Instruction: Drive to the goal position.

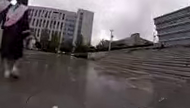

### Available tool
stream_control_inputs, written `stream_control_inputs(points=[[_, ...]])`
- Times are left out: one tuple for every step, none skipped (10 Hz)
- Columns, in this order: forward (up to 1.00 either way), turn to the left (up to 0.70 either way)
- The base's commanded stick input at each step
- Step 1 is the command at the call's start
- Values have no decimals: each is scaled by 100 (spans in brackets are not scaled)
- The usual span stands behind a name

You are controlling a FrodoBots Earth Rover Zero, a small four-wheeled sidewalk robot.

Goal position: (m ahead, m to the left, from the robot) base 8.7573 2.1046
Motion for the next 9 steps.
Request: stream_control_inputs(points=[[100, 40], [100, 37], [100, 25], [100, 6], [100, 2], [100, 2], [100, 2], [100, 2], [100, 2]])
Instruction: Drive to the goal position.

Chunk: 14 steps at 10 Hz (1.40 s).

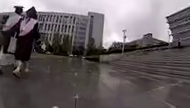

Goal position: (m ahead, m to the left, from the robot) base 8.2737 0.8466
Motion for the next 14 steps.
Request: stream_control_inputs(points=[[100, 2], [100, 2], [100, 6], [100, 14], [100, 32], [100, 26], [100, 3], [100, 0], [100, 1], [100, 2], [100, 0], [100, 0], [100, 1], [100, 2]])
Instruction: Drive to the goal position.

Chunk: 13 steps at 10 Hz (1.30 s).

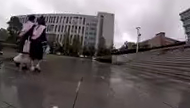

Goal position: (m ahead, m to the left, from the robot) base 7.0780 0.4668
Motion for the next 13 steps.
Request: stream_control_inputs(points=[[100, 1], [100, 0], [100, 0], [100, 0], [100, 0], [100, 0], [100, 0], [100, -14], [100, -38], [100, -38], [100, -15], [100, 0], [100, 0]])
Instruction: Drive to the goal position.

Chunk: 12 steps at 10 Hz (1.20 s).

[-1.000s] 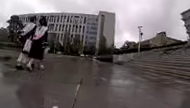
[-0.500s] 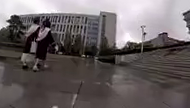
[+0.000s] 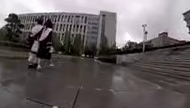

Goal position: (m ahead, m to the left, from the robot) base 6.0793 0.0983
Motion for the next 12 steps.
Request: stream_control_inputs(points=[[100, 0], [100, 0], [100, 0], [100, 0], [100, 0], [100, 0], [100, 0], [100, 0], [100, 0], [100, 0], [100, 0], [100, 0]])
